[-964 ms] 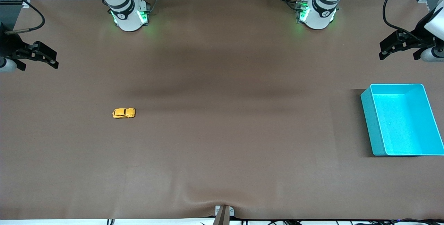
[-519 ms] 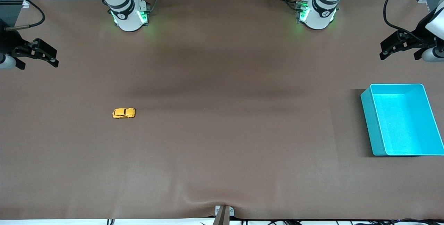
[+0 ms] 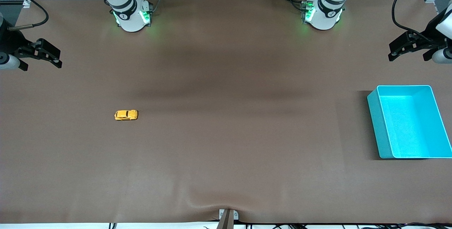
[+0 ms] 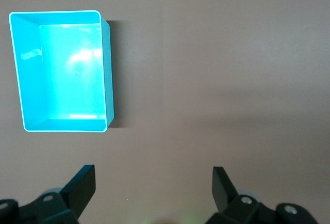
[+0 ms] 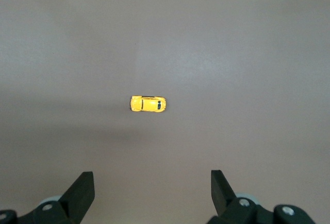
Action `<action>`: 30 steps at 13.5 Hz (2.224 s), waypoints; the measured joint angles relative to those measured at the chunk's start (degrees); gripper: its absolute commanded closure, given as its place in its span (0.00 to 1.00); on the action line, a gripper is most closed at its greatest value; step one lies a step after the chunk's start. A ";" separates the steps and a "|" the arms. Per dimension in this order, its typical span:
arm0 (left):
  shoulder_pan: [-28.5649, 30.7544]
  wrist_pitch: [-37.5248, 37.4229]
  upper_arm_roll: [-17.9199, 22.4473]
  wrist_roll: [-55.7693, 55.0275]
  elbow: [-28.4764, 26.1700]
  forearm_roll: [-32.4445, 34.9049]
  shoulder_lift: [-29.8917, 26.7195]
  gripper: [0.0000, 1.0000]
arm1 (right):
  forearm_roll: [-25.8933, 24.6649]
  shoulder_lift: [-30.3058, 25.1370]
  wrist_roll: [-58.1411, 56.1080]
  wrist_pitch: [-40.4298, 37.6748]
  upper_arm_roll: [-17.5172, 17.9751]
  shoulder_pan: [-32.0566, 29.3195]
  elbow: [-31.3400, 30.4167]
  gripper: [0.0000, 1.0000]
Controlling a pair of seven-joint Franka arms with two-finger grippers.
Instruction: Wind and store yellow beetle car
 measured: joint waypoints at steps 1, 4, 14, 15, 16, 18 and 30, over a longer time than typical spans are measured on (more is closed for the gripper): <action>-0.01 0.00 -0.01 0.00 0.00 0.00 0.00 0.00 | 0.00 0.00 0.00 0.00 0.00 0.08 0.00 0.00; -0.02 0.00 -0.02 0.00 0.00 0.00 0.00 0.00 | 0.01 0.00 0.00 0.00 0.12 0.40 0.00 0.00; -0.02 0.00 -0.01 0.00 0.00 0.00 0.00 0.00 | 0.02 0.00 0.00 0.29 0.20 0.58 0.33 0.00; -0.03 0.00 -0.02 0.00 -0.01 0.00 0.00 0.00 | 0.02 0.00 0.00 0.36 0.20 0.58 0.37 0.00; -0.08 0.00 -0.08 0.00 -0.02 0.00 0.02 0.00 | 0.02 0.00 0.00 0.50 0.20 0.58 0.47 0.00; -0.23 0.00 -0.36 0.00 -0.02 0.00 0.10 0.00 | 0.02 0.01 0.00 0.51 0.23 0.59 0.68 0.00; 2.19 0.00 0.32 0.00 0.12 0.00 0.14 0.00 | 0.81 0.03 0.17 -1.49 0.15 0.68 1.73 0.00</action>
